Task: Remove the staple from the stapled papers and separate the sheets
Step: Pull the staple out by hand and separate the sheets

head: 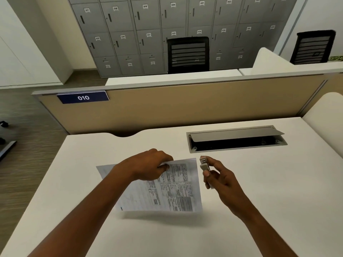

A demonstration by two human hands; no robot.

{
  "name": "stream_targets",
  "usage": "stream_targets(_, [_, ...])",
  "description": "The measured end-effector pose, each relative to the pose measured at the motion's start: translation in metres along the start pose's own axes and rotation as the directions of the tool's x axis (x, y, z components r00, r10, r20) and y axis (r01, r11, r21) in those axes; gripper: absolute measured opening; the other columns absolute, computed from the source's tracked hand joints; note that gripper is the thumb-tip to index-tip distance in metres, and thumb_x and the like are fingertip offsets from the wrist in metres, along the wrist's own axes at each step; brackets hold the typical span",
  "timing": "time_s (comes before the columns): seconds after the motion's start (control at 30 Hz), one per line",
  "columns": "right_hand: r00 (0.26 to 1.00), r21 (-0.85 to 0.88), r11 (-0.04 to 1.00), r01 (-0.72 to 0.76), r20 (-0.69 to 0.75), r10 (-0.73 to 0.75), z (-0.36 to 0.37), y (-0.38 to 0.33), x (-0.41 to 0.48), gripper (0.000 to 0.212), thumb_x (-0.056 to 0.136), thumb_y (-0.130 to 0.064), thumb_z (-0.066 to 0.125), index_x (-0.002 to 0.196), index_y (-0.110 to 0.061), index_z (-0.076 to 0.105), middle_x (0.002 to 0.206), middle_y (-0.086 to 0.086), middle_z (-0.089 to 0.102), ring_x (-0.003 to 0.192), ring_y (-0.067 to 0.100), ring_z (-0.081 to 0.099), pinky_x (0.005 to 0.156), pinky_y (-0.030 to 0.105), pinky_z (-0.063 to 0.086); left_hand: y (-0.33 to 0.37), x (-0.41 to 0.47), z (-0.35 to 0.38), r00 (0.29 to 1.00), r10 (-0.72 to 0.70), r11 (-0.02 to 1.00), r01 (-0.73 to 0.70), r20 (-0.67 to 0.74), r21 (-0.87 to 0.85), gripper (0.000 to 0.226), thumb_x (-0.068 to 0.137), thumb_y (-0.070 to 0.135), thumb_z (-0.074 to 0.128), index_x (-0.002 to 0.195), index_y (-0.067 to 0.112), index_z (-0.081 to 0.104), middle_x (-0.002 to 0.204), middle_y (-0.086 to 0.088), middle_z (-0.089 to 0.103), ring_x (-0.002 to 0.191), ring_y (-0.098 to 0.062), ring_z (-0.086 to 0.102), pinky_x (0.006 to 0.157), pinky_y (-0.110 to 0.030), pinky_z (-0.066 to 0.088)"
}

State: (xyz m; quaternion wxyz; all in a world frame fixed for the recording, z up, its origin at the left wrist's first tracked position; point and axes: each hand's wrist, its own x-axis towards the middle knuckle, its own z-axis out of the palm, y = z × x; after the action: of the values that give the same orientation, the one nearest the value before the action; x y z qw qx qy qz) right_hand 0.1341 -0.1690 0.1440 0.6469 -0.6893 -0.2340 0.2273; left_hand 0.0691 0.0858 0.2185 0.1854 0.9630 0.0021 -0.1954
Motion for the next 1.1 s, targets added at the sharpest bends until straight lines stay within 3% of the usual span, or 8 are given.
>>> stream_targets(0.1, [0.999, -0.126, 0.991, 0.042, -0.019, -0.044, 0.006, 0.001, -0.003, 0.039, 0.094, -0.032, 0.059, 0.133, -0.026, 0.057, 0.112, -0.004, 0.063, 0.076, 0.006, 0.057, 0.070, 0.022, 0.050, -0.001, -0.004, 0.002, 1.000, -0.009, 1.000, 0.009, -0.017, 0.010, 0.029, 0.106, 0.028, 0.044, 0.128, 0.029, 0.063, 0.127, 0.006, 0.066, 0.105, -0.010, 0.048, 0.085, -0.029, 0.045])
stream_targets(0.23, [0.993, -0.204, 0.973, 0.103, -0.031, -0.111, 0.015, 0.002, -0.007, 0.035, 0.095, -0.030, 0.061, 0.129, -0.023, 0.058, 0.116, -0.006, 0.063, 0.094, 0.002, 0.062, 0.073, 0.014, 0.050, 0.001, -0.009, 0.001, 1.000, -0.021, 1.000, 0.021, -0.021, 0.023, 0.031, 0.107, 0.030, 0.044, 0.134, 0.030, 0.060, 0.131, 0.006, 0.062, 0.108, -0.010, 0.040, 0.088, -0.029, 0.039])
stream_targets(0.43, [0.982, -0.306, 0.937, 0.167, -0.031, -0.185, 0.022, 0.000, -0.008, 0.034, 0.091, -0.035, 0.068, 0.123, -0.027, 0.060, 0.107, -0.020, 0.063, 0.103, 0.002, 0.062, 0.077, 0.011, 0.051, 0.005, -0.015, 0.000, 1.000, -0.005, 1.000, 0.005, -0.019, 0.014, 0.031, 0.107, 0.029, 0.043, 0.129, 0.029, 0.065, 0.124, 0.004, 0.069, 0.105, -0.013, 0.051, 0.085, -0.032, 0.052])
stream_targets(0.67, [0.966, -0.366, 0.896, 0.253, 0.048, -0.253, 0.020, -0.012, 0.001, 0.038, 0.086, -0.040, 0.073, 0.118, -0.021, 0.067, 0.107, -0.011, 0.070, 0.101, 0.006, 0.066, 0.081, 0.014, 0.056, 0.009, -0.020, 0.000, 1.000, -0.007, 1.000, 0.007, -0.012, 0.018, 0.031, 0.107, 0.030, 0.044, 0.131, 0.029, 0.064, 0.125, 0.005, 0.067, 0.108, -0.013, 0.052, 0.088, -0.033, 0.055])
stream_targets(0.9, [0.958, -0.555, 0.785, 0.275, 0.226, -0.175, 0.008, -0.040, 0.020, 0.044, 0.078, -0.058, 0.076, 0.106, -0.024, 0.071, 0.100, -0.011, 0.073, 0.092, 0.011, 0.069, 0.083, 0.025, 0.060, 0.007, -0.021, 0.002, 1.000, -0.017, 1.000, 0.017, -0.022, 0.015, 0.032, 0.106, 0.032, 0.046, 0.133, 0.032, 0.062, 0.128, 0.006, 0.064, 0.106, -0.009, 0.049, 0.086, -0.028, 0.052])
stream_targets(1.1, [0.942, -0.700, 0.653, 0.288, 0.328, -0.064, 0.006, -0.062, 0.029, 0.039, 0.077, -0.058, 0.078, 0.101, -0.027, 0.075, 0.096, -0.016, 0.075, 0.087, 0.008, 0.069, 0.077, 0.029, 0.061, 0.008, -0.024, 0.000, 1.000, -0.001, 1.000, 0.002, -0.018, 0.026, 0.030, 0.107, 0.030, 0.045, 0.130, 0.030, 0.064, 0.128, 0.004, 0.065, 0.105, -0.011, 0.049, 0.085, -0.030, 0.052])
